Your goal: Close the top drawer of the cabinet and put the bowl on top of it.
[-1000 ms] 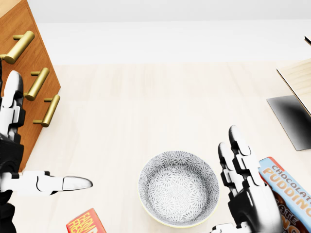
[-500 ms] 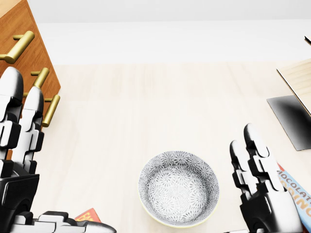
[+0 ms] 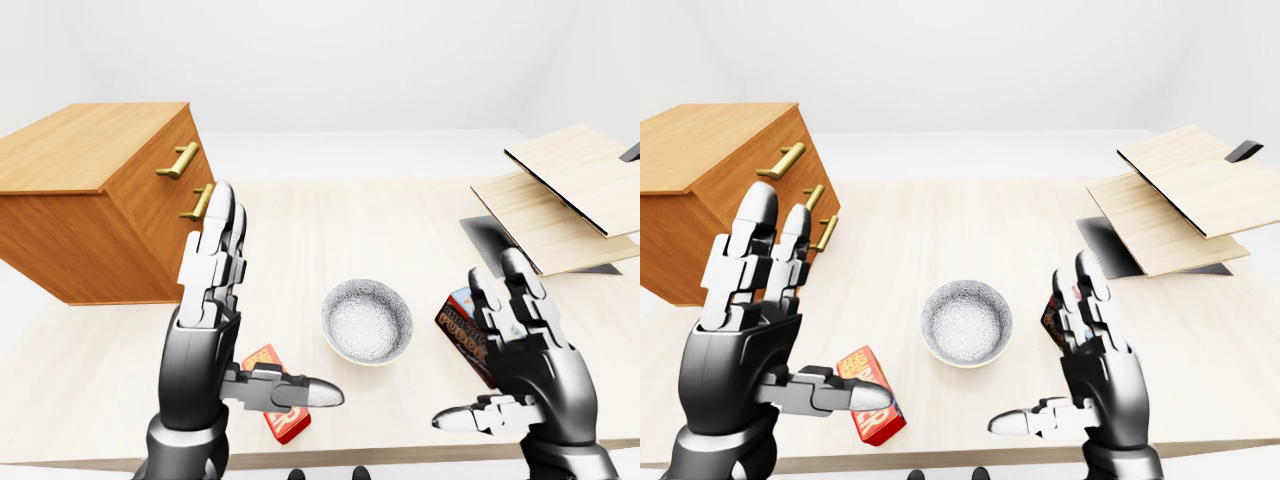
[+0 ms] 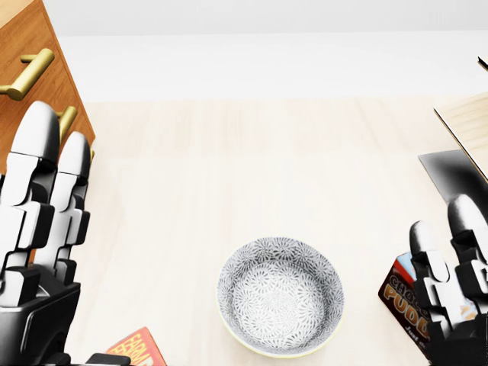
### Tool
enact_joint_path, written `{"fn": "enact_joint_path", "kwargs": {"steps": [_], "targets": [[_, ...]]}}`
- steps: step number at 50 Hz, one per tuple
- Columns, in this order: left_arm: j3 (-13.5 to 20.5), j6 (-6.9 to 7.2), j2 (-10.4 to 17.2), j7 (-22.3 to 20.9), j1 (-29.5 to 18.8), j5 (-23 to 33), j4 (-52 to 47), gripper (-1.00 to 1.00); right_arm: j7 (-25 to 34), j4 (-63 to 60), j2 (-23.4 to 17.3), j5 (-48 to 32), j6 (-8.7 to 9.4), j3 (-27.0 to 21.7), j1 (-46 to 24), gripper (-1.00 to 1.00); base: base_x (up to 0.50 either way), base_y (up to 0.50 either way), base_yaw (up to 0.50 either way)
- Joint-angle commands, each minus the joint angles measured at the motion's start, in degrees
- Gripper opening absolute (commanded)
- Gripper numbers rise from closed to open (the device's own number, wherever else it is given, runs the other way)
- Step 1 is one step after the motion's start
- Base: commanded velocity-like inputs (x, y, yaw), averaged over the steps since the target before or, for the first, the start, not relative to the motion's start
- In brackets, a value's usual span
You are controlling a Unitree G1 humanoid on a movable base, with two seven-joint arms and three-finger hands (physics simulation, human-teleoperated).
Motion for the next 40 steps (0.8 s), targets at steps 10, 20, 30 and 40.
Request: {"fn": "enact_joint_path", "kwargs": {"steps": [10,20,30,40], "targets": [[-10.97,0.00,3.45,5.62,0.94,8.42,-0.57,1.00,6.77,-6.02,7.44,4.42,0.00,-12.03,-1.91,1.00,0.00,0.00,0.00],[-18.89,0.00,5.04,8.80,0.91,18.49,2.34,1.00,9.52,-7.15,9.78,5.14,0.00,-14.64,-2.37,1.00,0.00,0.00,0.00],[-25.62,0.00,4.42,12.56,-0.44,26.19,8.57,1.00,11.22,-8.22,10.87,6.15,0.00,-16.33,-2.31,1.00,0.00,0.00,0.00],[-30.77,0.00,3.72,17.56,-0.45,33.46,13.19,1.00,12.25,-8.37,11.76,5.78,0.00,-16.86,-2.70,1.00,0.00,0.00,0.00]]}}
